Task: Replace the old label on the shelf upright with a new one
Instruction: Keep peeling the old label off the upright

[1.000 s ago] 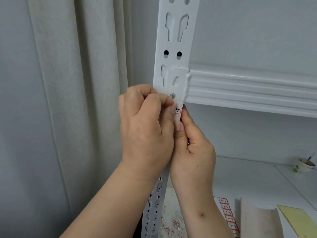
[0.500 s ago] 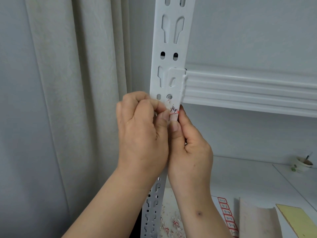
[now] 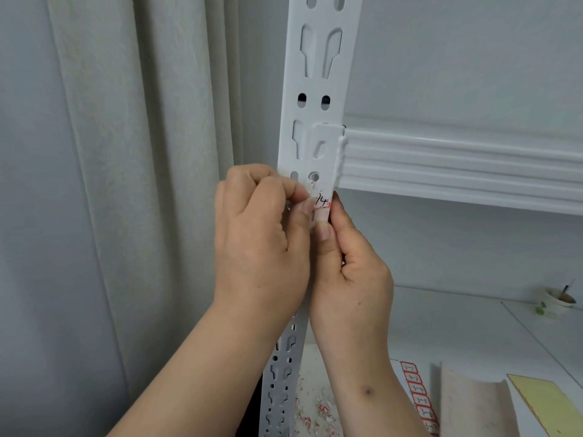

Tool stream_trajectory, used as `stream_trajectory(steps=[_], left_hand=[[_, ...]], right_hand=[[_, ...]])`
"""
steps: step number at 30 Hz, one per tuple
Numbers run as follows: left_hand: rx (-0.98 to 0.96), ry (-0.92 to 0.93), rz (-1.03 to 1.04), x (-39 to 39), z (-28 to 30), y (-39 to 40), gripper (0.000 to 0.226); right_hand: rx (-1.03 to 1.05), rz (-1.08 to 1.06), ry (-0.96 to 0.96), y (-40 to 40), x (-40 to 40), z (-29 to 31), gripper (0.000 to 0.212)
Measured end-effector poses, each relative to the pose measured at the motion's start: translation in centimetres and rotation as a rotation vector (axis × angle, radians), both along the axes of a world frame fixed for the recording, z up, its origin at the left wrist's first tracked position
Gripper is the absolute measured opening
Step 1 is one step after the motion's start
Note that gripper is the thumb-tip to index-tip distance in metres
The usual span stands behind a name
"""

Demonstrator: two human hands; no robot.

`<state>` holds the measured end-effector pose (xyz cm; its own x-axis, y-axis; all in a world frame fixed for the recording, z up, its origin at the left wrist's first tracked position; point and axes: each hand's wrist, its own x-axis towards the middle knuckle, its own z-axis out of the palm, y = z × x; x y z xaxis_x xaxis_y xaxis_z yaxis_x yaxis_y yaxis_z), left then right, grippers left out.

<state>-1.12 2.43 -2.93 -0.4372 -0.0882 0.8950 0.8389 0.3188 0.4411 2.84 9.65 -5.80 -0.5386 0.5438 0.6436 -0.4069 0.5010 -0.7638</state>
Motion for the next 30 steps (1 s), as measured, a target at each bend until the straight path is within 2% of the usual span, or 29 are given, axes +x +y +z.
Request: stream_trajectory(steps=[4, 8, 12, 15, 20, 25, 30], left_hand=[[-0.039, 0.014, 0.035, -0.2, -0.3, 0.0, 0.003], [-0.02, -0.036, -0.013, 0.0, -0.8, -0.1, 0.002], [0.051, -0.13, -0.085, 0.6, -1.1, -0.5, 0.013], [0.12, -0.135, -0.094, 1.0, -0.5, -0.8, 0.022], [0.106, -0.088, -0.082, 0.7, 0.9, -0.5, 0.007], [0.048, -0.062, -0.016, 0.5, 1.4, 0.3, 0.017], [0.039, -0.009, 0.052, 0.4, 1.4, 0.4, 0.006]], right_hand=[[-0.004, 0.0, 0.003, 0.1, 0.0, -0.1, 0.042], [0.013, -0.013, -0.005, 0.0, 0.1, 0.0, 0.041], [0.037, -0.031, -0.014, 0.1, 0.2, 0.1, 0.041], [0.049, -0.031, -0.011, 0.2, 0.3, 0.0, 0.042], [0.005, -0.009, -0.017, 0.0, 0.3, 0.1, 0.042], [-0.043, 0.016, -0.012, -0.2, 0.4, 0.3, 0.042], [-0.028, -0.008, -0.012, -0.1, 0.4, 0.2, 0.04]])
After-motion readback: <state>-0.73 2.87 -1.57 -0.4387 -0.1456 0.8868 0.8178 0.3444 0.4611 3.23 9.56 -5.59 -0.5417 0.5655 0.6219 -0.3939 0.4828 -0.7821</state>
